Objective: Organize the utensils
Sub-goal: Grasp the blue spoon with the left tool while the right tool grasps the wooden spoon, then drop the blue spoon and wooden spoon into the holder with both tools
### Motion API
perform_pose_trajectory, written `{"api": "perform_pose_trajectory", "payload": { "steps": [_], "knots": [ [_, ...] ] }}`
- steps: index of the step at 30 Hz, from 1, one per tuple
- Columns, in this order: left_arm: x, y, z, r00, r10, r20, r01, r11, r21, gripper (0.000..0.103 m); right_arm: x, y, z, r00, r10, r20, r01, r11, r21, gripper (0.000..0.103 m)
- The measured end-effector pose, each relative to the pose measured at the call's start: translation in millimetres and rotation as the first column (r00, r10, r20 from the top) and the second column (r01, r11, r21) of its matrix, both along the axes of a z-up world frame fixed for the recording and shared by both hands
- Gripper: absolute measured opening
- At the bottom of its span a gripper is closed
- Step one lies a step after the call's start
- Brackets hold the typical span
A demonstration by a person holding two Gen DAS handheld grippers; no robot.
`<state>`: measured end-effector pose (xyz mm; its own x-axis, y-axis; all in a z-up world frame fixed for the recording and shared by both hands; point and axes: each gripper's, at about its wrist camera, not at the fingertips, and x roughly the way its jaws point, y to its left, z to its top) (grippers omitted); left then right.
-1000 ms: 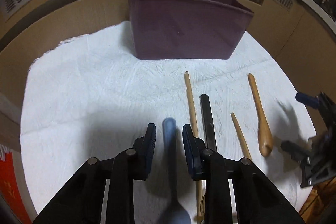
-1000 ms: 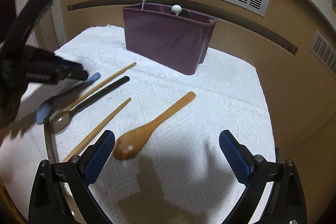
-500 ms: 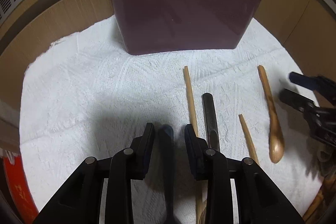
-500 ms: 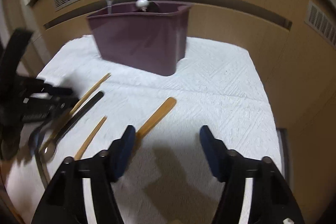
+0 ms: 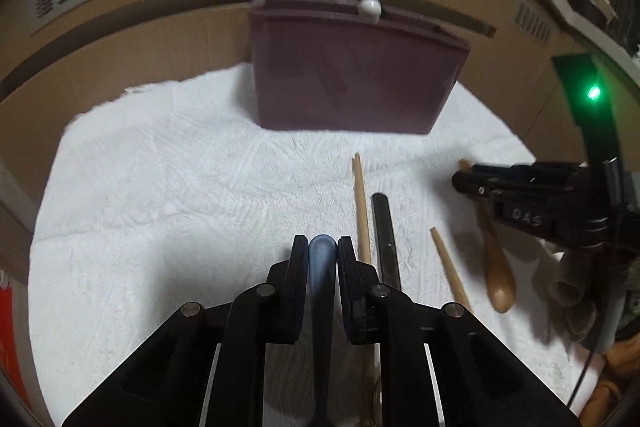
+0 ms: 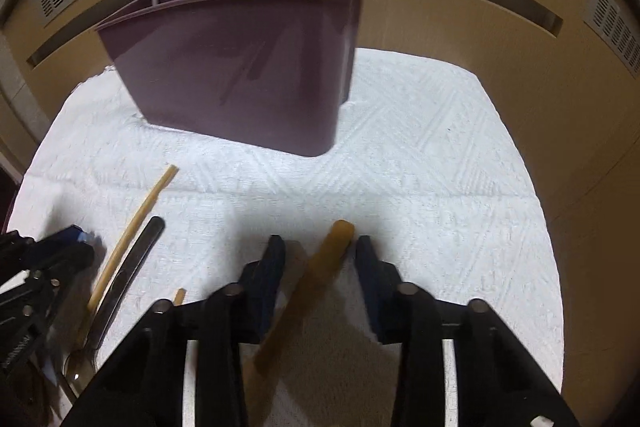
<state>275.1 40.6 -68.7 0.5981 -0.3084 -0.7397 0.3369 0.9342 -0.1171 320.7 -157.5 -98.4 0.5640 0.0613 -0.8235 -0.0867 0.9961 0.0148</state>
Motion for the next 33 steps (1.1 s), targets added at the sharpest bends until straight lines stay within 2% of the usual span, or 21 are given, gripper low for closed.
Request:
{"api": "perform_pose_trajectory", "payload": {
  "steps": [3, 8, 13, 18, 24, 30, 33],
  "knots": [
    [-16, 2, 21, 0.998, 0.016, 0.064, -0.014, 0.999, -0.036, 0.015, -5, 3, 2, 0.999, 0.033, -0.003, -0.033, 0.999, 0.006, 0.011],
    [-36, 15, 52, 0.991, 0.050, 0.127, -0.036, 0.993, -0.110, 0.015, -33, -1, 20, 0.995, 0.093, 0.044, -0.095, 0.993, 0.066, 0.011],
    [-63, 21, 77, 0.982, 0.069, 0.177, -0.037, 0.983, -0.179, 0.015, -73, -9, 53, 0.980, 0.146, 0.137, -0.159, 0.983, 0.094, 0.011],
    [-85, 18, 99, 0.974, 0.070, 0.216, -0.026, 0.979, -0.201, 0.015, -113, -9, 90, 0.955, 0.178, 0.238, -0.209, 0.971, 0.114, 0.011],
    [-107, 8, 132, 0.952, 0.064, 0.299, -0.007, 0.983, -0.186, 0.015, -142, -13, 128, 0.910, 0.195, 0.366, -0.249, 0.963, 0.105, 0.011],
    [-113, -6, 177, 0.910, 0.059, 0.411, 0.010, 0.987, -0.163, 0.015, -153, -16, 181, 0.843, 0.190, 0.503, -0.256, 0.965, 0.064, 0.011],
    [-110, -10, 206, 0.877, 0.063, 0.477, 0.014, 0.988, -0.155, 0.015, -152, -19, 210, 0.806, 0.185, 0.562, -0.251, 0.967, 0.041, 0.011]
  ]
}}
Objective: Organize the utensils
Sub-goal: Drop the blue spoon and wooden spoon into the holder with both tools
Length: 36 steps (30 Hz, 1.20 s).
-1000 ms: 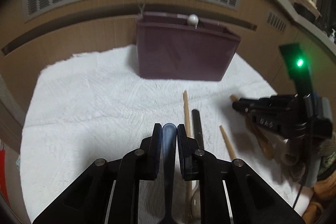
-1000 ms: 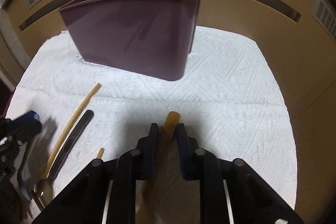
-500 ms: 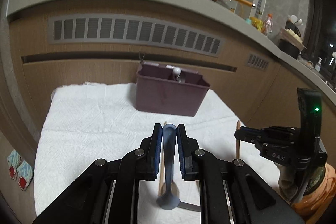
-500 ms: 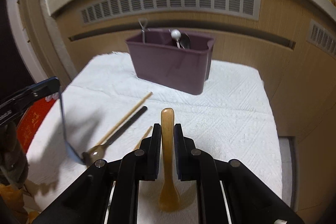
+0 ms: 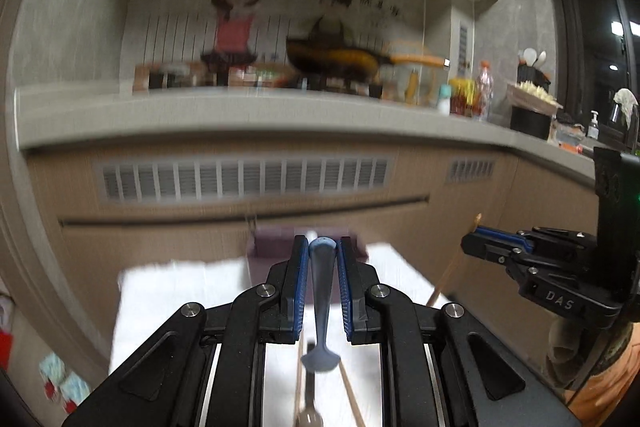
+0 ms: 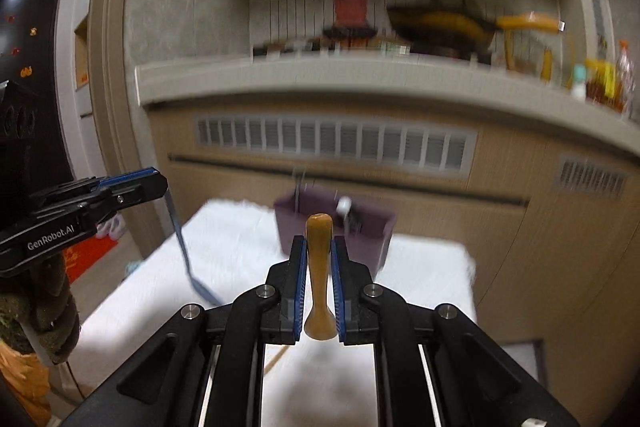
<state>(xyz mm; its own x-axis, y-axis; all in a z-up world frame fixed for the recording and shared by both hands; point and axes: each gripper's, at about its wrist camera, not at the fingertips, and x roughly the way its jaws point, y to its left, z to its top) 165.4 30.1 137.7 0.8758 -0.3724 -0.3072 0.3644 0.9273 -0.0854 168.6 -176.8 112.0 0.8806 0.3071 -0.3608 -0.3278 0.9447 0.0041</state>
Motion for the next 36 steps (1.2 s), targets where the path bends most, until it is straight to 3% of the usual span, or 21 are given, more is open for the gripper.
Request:
{"api": "perform_pose_trajectory", "payload": {
  "steps": [7, 11, 14, 21, 27, 30, 36],
  "knots": [
    [31, -11, 55, 0.992, 0.012, 0.128, -0.012, 1.000, -0.001, 0.015, 32, -7, 64, 0.996, -0.022, 0.089, 0.021, 1.000, 0.007, 0.011],
    [66, -17, 64, 0.988, 0.011, 0.156, -0.010, 1.000, -0.002, 0.015, 69, -7, 79, 0.995, -0.039, 0.095, 0.038, 0.999, 0.012, 0.011],
    [102, -22, 60, 0.991, 0.009, 0.134, -0.009, 1.000, -0.002, 0.015, 101, -4, 77, 0.996, -0.039, 0.081, 0.039, 0.999, 0.008, 0.011],
    [193, -28, 8, 1.000, 0.017, -0.015, -0.017, 1.000, 0.008, 0.015, 178, 2, 27, 0.997, -0.045, -0.057, 0.045, 0.999, 0.003, 0.011],
    [246, -28, -61, 0.982, 0.019, -0.189, -0.019, 1.000, 0.004, 0.015, 221, 9, -34, 0.978, -0.044, -0.206, 0.041, 0.999, -0.018, 0.011],
    [263, -28, -93, 0.963, 0.015, -0.268, -0.018, 1.000, -0.008, 0.015, 238, 10, -63, 0.960, -0.049, -0.277, 0.043, 0.999, -0.027, 0.011],
    [266, -33, -125, 0.951, 0.035, -0.309, -0.031, 0.999, 0.017, 0.019, 246, 13, -98, 0.942, -0.076, -0.328, 0.059, 0.996, -0.062, 0.012]
  ]
}}
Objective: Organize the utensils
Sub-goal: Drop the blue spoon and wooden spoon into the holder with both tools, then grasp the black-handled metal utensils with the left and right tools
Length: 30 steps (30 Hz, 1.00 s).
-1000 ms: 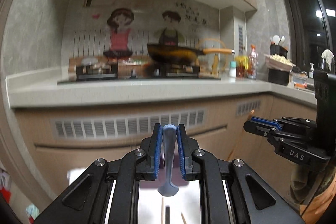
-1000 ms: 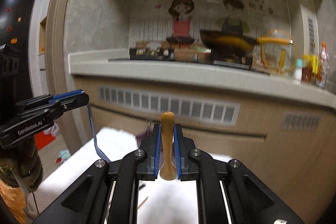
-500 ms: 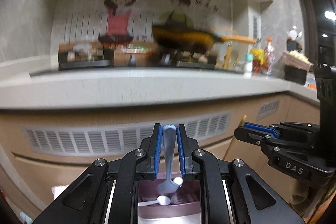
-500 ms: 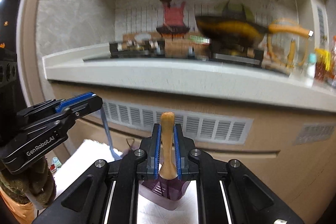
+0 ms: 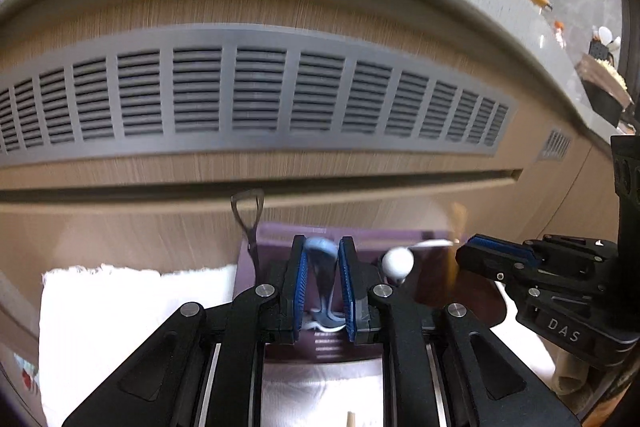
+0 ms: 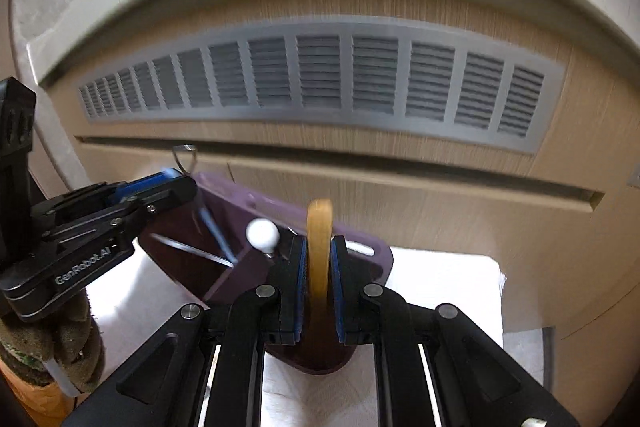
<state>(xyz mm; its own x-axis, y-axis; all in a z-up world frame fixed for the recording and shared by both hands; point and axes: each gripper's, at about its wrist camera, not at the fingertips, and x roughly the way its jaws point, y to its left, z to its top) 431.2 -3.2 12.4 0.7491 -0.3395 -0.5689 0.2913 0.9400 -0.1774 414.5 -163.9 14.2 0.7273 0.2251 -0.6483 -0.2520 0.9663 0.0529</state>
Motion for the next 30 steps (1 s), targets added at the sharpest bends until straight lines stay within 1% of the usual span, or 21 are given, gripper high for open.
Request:
{"api": "perform_pose_trajectory", "payload": {
  "steps": [1, 2, 3, 5, 6, 7, 8, 9, 10, 11, 13, 14, 15, 19, 23, 27, 30],
  "knots": [
    [-2, -1, -1, 1.000, 0.005, 0.000, -0.005, 1.000, 0.008, 0.023, -2, 0, -3, 1.000, -0.008, 0.004, 0.008, 1.000, -0.009, 0.013],
    [-5, -2, -2, 1.000, 0.008, 0.003, -0.008, 1.000, 0.012, 0.028, -4, -1, -4, 1.000, -0.015, 0.011, 0.015, 1.000, -0.014, 0.020],
    [-8, -2, -1, 1.000, 0.009, 0.007, -0.010, 1.000, 0.016, 0.031, -8, -2, -4, 1.000, -0.022, 0.022, 0.023, 1.000, -0.015, 0.027],
    [-18, -2, 3, 1.000, 0.007, 0.018, -0.007, 1.000, 0.022, 0.039, -16, -3, 0, 0.999, -0.032, 0.044, 0.033, 0.999, -0.017, 0.030],
    [-23, -2, 4, 1.000, 0.007, 0.026, -0.008, 1.000, 0.031, 0.042, -24, -4, 2, 0.998, -0.034, 0.062, 0.036, 0.999, -0.029, 0.030],
    [-29, -1, 6, 0.999, 0.008, 0.036, -0.010, 0.999, 0.039, 0.046, -32, -6, 4, 0.996, -0.035, 0.077, 0.038, 0.998, -0.041, 0.030],
    [-37, 0, 9, 0.999, 0.011, 0.044, -0.013, 0.999, 0.045, 0.051, -37, -4, 7, 0.995, -0.034, 0.088, 0.039, 0.998, -0.053, 0.032],
    [-45, 3, 10, 0.999, 0.013, 0.050, -0.015, 0.999, 0.045, 0.053, -44, -3, 9, 0.995, -0.029, 0.098, 0.036, 0.997, -0.062, 0.035],
    [-53, 6, 13, 0.998, 0.015, 0.055, -0.018, 0.999, 0.043, 0.059, -50, -2, 12, 0.994, -0.024, 0.104, 0.032, 0.997, -0.068, 0.036],
    [-59, 8, 15, 0.998, 0.018, 0.057, -0.021, 0.999, 0.042, 0.063, -59, -2, 13, 0.994, -0.019, 0.110, 0.027, 0.997, -0.077, 0.038],
    [-77, 16, 17, 0.998, 0.028, 0.058, -0.031, 0.999, 0.036, 0.068, -76, -1, 15, 0.994, -0.009, 0.113, 0.018, 0.996, -0.085, 0.045],
    [-86, 20, 17, 0.998, 0.033, 0.055, -0.035, 0.999, 0.032, 0.070, -83, 0, 15, 0.994, -0.003, 0.113, 0.012, 0.996, -0.086, 0.052],
    [-93, 24, 17, 0.998, 0.037, 0.052, -0.038, 0.999, 0.032, 0.071, -92, 2, 15, 0.994, 0.007, 0.112, 0.004, 0.996, -0.092, 0.055],
    [-128, 40, 8, 0.998, 0.061, 0.015, -0.062, 0.997, 0.046, 0.077, -124, 10, 5, 0.993, 0.057, 0.102, -0.043, 0.990, -0.137, 0.056],
    [-160, 52, -11, 0.997, 0.067, -0.045, -0.064, 0.996, 0.063, 0.080, -151, 17, -6, 0.991, 0.099, 0.084, -0.086, 0.984, -0.153, 0.061],
    [-194, 57, -33, 0.991, 0.065, -0.115, -0.054, 0.994, 0.097, 0.082, -175, 20, -24, 0.985, 0.169, 0.025, -0.164, 0.975, -0.147, 0.061],
    [-216, 62, -44, 0.988, 0.066, -0.142, -0.047, 0.990, 0.130, 0.084, -190, 29, -40, 0.971, 0.237, -0.036, -0.240, 0.962, -0.131, 0.062]
  ]
}}
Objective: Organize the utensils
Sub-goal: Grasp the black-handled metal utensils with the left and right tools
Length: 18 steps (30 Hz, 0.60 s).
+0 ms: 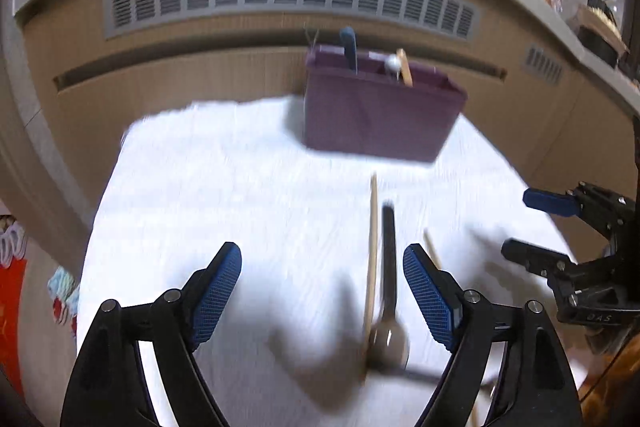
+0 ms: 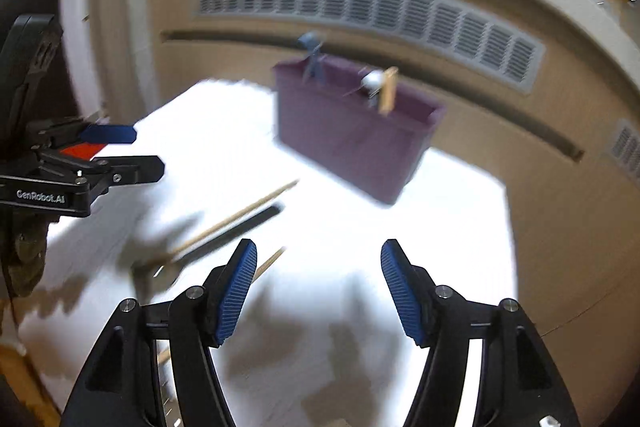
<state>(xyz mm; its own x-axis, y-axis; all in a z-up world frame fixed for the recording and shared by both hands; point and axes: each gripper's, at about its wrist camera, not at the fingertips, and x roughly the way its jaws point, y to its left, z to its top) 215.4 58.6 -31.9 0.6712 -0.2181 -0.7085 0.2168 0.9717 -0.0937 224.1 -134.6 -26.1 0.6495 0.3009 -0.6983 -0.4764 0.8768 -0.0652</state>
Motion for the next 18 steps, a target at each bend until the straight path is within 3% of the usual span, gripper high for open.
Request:
{"api": "perform_pose_trajectory", "payload": {
  "steps": [4, 6, 8, 13, 18],
  "knots": [
    [-17, 17, -5, 0.999, 0.052, -0.003, -0.052, 0.999, 0.009, 0.085, -23, 24, -19, 0.981, 0.157, -0.115, -0.154, 0.988, 0.030, 0.061],
    [-22, 32, -4, 0.995, 0.098, -0.006, -0.098, 0.995, -0.023, 0.086, -32, 38, -22, 0.960, 0.237, -0.147, -0.232, 0.971, 0.054, 0.046],
    [-23, 44, -2, 0.991, 0.134, -0.006, -0.134, 0.990, -0.048, 0.087, -39, 55, -25, 0.936, 0.309, -0.170, -0.302, 0.951, 0.067, 0.043],
    [-27, 65, -2, 0.984, 0.181, -0.008, -0.181, 0.979, -0.093, 0.087, -40, 86, -42, 0.907, 0.365, -0.211, -0.371, 0.929, 0.015, 0.036],
    [-27, 75, -10, 0.980, 0.198, -0.027, -0.199, 0.973, -0.115, 0.088, -34, 92, -60, 0.901, 0.346, -0.261, -0.365, 0.931, -0.027, 0.025]
  ]
}}
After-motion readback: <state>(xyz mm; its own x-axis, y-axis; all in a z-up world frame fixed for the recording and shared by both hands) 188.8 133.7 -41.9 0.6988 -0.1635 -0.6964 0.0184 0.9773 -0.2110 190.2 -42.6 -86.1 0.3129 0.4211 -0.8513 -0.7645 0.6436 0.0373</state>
